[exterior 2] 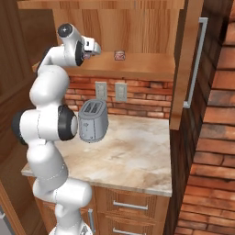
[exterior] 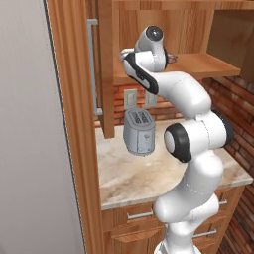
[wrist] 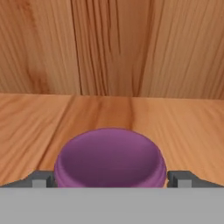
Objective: Pick the avocado and bread from the counter and place them on the plate. Then pick the jam from the cabinet and place it next to the plate. Lastly close the cabinet door.
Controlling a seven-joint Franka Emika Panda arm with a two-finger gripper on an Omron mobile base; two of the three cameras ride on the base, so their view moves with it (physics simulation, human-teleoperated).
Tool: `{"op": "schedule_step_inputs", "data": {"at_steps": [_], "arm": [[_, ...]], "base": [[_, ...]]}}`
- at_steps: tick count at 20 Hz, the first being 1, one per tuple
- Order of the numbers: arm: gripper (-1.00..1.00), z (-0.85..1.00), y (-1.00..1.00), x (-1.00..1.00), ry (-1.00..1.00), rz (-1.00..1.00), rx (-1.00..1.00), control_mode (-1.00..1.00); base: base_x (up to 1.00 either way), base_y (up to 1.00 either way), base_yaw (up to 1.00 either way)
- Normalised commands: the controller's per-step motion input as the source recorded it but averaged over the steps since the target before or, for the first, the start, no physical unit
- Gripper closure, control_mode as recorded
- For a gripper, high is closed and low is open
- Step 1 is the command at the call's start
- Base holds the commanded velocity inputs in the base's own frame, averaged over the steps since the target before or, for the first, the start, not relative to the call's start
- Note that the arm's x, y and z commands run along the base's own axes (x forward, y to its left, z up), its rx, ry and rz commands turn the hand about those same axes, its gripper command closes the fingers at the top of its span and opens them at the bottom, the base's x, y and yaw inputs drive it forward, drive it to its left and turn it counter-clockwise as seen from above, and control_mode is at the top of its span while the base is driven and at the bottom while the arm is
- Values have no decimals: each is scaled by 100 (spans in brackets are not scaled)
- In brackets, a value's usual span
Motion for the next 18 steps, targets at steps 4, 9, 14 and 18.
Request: {"op": "schedule_step_inputs", "data": {"at_steps": [4, 9, 14, 18], "arm": [[-100, 0, 13, 31, 0, 0, -1, -100], [100, -1, 15, 16, 0, 0, -3, -100], [100, -1, -7, -32, -6, 0, 0, -100], [100, 0, -12, -71, -22, 0, 0, -100]], "base": [[0, 0, 0], [0, 0, 0], [0, 0, 0], [0, 0, 0]]}}
